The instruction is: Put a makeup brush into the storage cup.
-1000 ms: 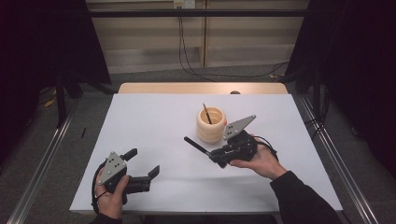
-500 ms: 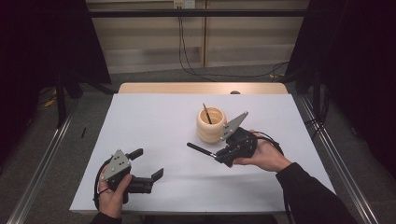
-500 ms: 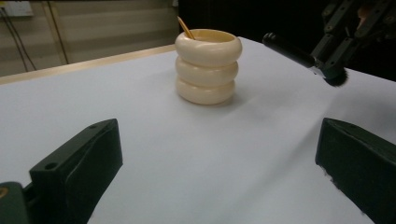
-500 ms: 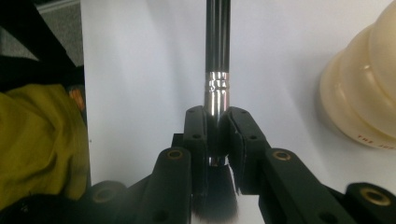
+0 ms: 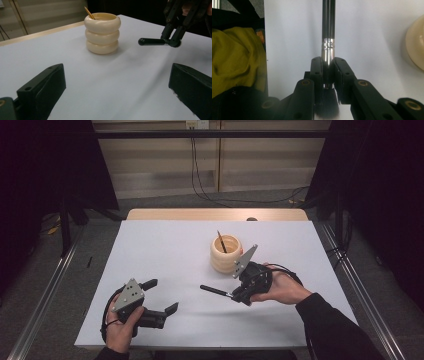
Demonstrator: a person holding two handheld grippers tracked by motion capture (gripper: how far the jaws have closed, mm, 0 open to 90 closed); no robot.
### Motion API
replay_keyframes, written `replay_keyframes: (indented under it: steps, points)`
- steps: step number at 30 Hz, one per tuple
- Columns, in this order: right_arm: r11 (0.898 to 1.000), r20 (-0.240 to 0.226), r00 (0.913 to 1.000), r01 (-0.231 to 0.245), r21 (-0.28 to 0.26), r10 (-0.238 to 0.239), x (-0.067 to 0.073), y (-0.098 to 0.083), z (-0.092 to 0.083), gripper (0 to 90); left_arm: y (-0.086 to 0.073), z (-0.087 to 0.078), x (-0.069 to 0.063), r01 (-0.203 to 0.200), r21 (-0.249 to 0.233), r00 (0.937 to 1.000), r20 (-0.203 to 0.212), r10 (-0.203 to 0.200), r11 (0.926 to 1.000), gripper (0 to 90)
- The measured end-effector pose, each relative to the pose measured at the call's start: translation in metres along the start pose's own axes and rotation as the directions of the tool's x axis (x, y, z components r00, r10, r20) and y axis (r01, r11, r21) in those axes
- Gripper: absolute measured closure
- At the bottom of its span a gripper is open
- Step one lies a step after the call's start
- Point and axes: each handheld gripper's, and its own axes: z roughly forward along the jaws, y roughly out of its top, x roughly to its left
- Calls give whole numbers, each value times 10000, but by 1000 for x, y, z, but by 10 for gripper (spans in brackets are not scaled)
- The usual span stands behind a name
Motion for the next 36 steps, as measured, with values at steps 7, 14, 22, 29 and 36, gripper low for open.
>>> replay_keyframes:
  steps: [7, 14, 22, 29, 36]
  points:
    - [9996, -19, 10000, -58, 258, 58, 2, 0, 0, 782, 10, 2, 0, -197, 314, 9991, 380, 185, 9993, 12]
    - [9986, 9, 10000, -11, 523, 11, 2, -1, 0, 782, 23, 7, 0, -424, 884, 9949, 949, 340, 9952, 14]
    - [9978, -35, 9997, 258, 615, -256, 5, 0, 2, 781, 33, 15, -6, -908, 1228, 9843, 1616, 703, 9883, 15]
    - [9959, -126, 9992, 395, 814, -386, 8, 2, 5, 782, 38, 27, -10, -1095, 1669, 9758, 2058, 740, 9799, 16]
    - [9944, -187, 9988, 464, 953, -448, 9, 2, 6, 782, 42, 38, -13, -1267, 2111, 9687, 2367, 751, 9692, 21]
